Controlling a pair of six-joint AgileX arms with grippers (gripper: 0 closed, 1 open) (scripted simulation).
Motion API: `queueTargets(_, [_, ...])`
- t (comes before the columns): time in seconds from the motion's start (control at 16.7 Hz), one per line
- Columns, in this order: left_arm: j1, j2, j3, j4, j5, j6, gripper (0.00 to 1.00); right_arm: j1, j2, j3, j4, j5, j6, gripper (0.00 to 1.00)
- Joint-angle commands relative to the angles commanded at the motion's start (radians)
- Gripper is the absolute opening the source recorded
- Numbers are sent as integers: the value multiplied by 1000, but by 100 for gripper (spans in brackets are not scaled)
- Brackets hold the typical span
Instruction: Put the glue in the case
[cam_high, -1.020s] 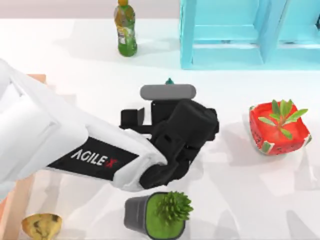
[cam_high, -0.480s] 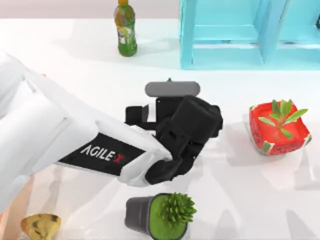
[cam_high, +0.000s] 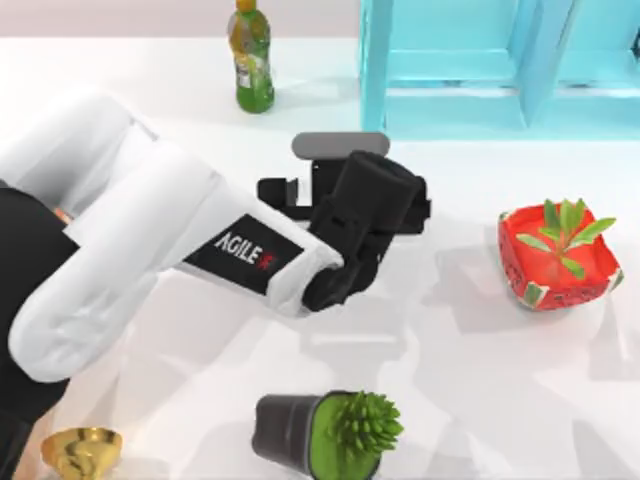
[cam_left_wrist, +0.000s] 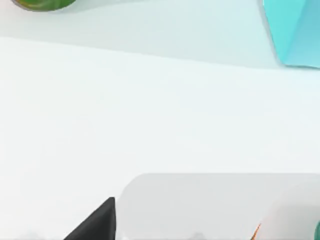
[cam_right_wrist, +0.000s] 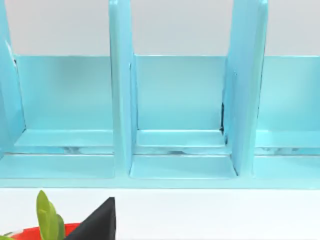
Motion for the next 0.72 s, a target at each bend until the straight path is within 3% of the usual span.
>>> queueTargets(0.3, [6,17,0,15,9,7,100,0,0,0,0,0,0,100])
queueTargets(0.72, [6,17,0,15,9,7,47,0,0,0,0,0,0,100])
